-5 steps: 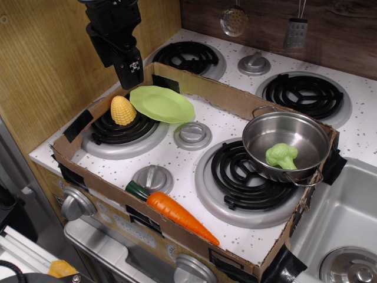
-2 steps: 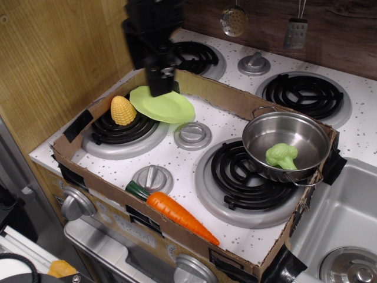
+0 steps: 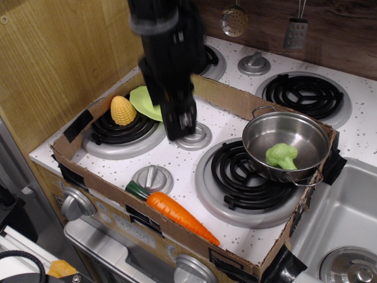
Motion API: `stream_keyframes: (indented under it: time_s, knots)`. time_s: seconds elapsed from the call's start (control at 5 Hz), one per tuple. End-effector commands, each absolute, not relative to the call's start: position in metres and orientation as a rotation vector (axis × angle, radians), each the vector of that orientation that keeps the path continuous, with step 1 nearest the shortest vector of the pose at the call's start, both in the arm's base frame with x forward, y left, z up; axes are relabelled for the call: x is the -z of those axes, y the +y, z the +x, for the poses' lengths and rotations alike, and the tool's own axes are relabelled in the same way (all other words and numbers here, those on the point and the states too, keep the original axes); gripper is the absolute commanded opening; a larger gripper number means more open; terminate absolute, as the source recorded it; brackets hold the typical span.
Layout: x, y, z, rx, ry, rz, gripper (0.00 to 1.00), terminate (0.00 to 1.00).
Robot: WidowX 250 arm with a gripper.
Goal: Put carrot on plate
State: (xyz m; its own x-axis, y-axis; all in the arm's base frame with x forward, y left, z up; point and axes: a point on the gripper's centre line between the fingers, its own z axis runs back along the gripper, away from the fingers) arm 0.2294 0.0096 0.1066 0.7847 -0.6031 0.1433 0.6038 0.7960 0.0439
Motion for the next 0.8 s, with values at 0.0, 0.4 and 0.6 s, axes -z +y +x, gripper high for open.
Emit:
stream_keyframes:
  time_s: [0.0, 0.4, 0.6]
  knots:
    - [-0.077, 0.01, 0.217, 0.875, -0.221, -0.131, 1.0, 0.0]
    - [-0.057, 0.009, 0.222, 1.05, -0.264, -0.119, 1.0, 0.0]
    - [-0.047, 0.006, 0.218, 1.02, -0.229, -0.084, 1.0, 0.0]
